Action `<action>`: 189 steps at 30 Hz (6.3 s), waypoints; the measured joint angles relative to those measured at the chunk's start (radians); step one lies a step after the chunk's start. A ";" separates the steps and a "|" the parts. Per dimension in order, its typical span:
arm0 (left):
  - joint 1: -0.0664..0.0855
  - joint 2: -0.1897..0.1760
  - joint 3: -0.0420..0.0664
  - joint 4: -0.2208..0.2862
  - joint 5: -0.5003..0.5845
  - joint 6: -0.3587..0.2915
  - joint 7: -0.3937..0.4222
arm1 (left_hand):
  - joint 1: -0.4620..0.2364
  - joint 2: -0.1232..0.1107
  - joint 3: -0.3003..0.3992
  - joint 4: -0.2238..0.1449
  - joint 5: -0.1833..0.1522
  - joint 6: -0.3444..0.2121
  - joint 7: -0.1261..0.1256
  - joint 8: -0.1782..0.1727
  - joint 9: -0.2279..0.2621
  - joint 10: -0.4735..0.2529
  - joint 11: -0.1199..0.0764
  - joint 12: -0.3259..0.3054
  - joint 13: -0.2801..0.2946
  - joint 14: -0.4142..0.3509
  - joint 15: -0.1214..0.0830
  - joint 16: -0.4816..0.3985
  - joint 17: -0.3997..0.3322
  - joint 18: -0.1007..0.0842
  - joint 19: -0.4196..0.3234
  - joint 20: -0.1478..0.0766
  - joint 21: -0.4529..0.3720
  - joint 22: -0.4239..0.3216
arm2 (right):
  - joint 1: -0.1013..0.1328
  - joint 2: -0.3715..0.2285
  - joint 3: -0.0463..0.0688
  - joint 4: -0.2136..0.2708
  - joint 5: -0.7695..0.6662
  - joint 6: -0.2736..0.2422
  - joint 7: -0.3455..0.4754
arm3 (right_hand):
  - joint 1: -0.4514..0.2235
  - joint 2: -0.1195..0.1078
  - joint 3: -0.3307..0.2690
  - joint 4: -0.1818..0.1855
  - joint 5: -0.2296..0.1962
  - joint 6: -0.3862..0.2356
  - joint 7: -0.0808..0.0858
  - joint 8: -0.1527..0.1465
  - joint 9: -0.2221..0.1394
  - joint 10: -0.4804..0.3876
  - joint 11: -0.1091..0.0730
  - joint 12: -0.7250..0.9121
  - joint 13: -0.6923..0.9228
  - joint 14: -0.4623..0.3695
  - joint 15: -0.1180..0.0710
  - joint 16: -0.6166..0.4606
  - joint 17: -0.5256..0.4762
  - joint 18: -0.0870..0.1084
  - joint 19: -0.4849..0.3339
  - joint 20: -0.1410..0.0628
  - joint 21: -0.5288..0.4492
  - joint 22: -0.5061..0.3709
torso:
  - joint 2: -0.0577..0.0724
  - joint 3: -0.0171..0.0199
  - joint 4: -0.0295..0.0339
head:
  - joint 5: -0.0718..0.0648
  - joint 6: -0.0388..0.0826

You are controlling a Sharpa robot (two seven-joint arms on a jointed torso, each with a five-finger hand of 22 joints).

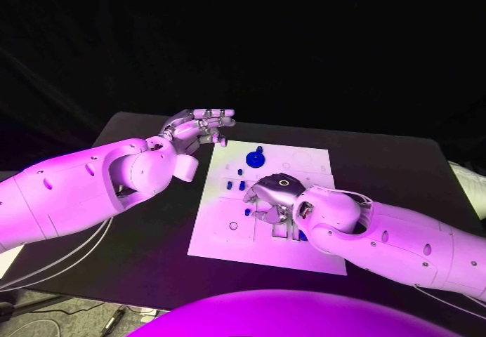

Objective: Assemble the parts on the task board

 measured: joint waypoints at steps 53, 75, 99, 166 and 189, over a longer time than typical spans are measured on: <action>-0.002 -0.006 -0.011 0.000 0.000 0.009 -0.008 | 0.000 0.000 -0.003 0.003 0.000 0.000 0.000 0.000 0.000 -0.007 0.000 0.000 0.000 -0.002 0.002 0.000 -0.002 0.000 -0.004 0.004 -0.004 -0.001 | 0.057 -0.168 0.052 0.017 0.016 0.096 -0.066 | 0.190 0.067 -0.199 0.145 -0.010 0.121 -0.036 0.041 0.014 0.154 -0.042 0.063 -0.002 -0.002 -0.020 0.012 -0.040 0.000 0.022 -0.022 0.009 0.016 | -0.003 -0.0065 -0.0108 | -0.042 0.000; -0.003 -0.004 -0.012 -0.003 -0.044 0.014 -0.011 | 0.004 0.004 -0.006 0.000 0.000 -0.006 0.002 0.000 0.000 -0.007 0.000 0.006 0.000 -0.002 0.002 0.000 -0.003 0.000 -0.004 0.004 -0.004 -0.002 | 0.048 -0.151 0.052 -0.013 0.009 0.107 -0.053 | 0.194 0.062 -0.159 0.131 -0.010 0.133 -0.036 0.040 0.012 0.176 -0.041 0.040 -0.001 -0.002 -0.020 0.016 -0.041 0.000 0.022 -0.022 0.012 0.019 | -0.004 -0.0068 -0.0112 | -0.046 0.000; -0.003 -0.001 -0.012 -0.010 -0.060 0.015 -0.012 | 0.004 0.004 -0.008 0.003 0.000 -0.006 0.002 0.000 0.000 -0.011 0.004 0.006 0.000 -0.002 0.002 0.000 -0.003 0.000 -0.004 0.004 -0.004 -0.002 | 0.062 -0.196 0.067 0.083 0.102 -0.032 -0.032 | 0.195 0.062 -0.071 0.075 -0.013 0.167 -0.032 0.032 0.013 0.211 -0.035 0.015 0.000 -0.002 -0.027 0.052 -0.006 0.000 0.036 -0.029 0.044 0.061 | -0.004 -0.0063 -0.0115 | -0.044 0.000; -0.005 0.023 -0.012 -0.026 -0.059 0.018 -0.011 | 0.004 0.004 -0.008 0.003 0.000 -0.006 0.002 0.000 0.000 -0.015 0.000 0.012 0.000 -0.005 0.001 0.000 -0.003 0.000 -0.004 0.004 -0.004 -0.003 | -0.036 0.055 0.002 0.063 -0.031 0.019 0.000 | 0.183 0.052 -0.034 0.054 -0.008 0.170 -0.025 0.025 0.011 0.215 -0.031 -0.008 0.002 -0.002 -0.027 0.056 -0.006 0.000 0.036 -0.029 0.043 0.059 | -0.003 -0.0060 -0.0071 | 0.000 0.000; -0.006 0.022 -0.012 -0.025 -0.058 0.018 -0.012 | 0.004 0.004 -0.008 0.003 0.000 -0.006 0.002 0.000 0.000 -0.015 0.000 0.012 0.000 -0.005 0.001 0.000 -0.004 0.000 -0.004 0.004 -0.004 -0.003 | -0.035 0.073 0.003 0.041 -0.034 0.043 -0.006 | 0.055 -0.008 -0.074 0.074 -0.001 0.051 -0.003 0.000 -0.005 0.080 -0.008 -0.024 -0.003 0.000 -0.007 0.021 -0.070 0.000 0.011 -0.003 0.004 -0.011 | -0.005 -0.0071 -0.0062 | -0.003 0.000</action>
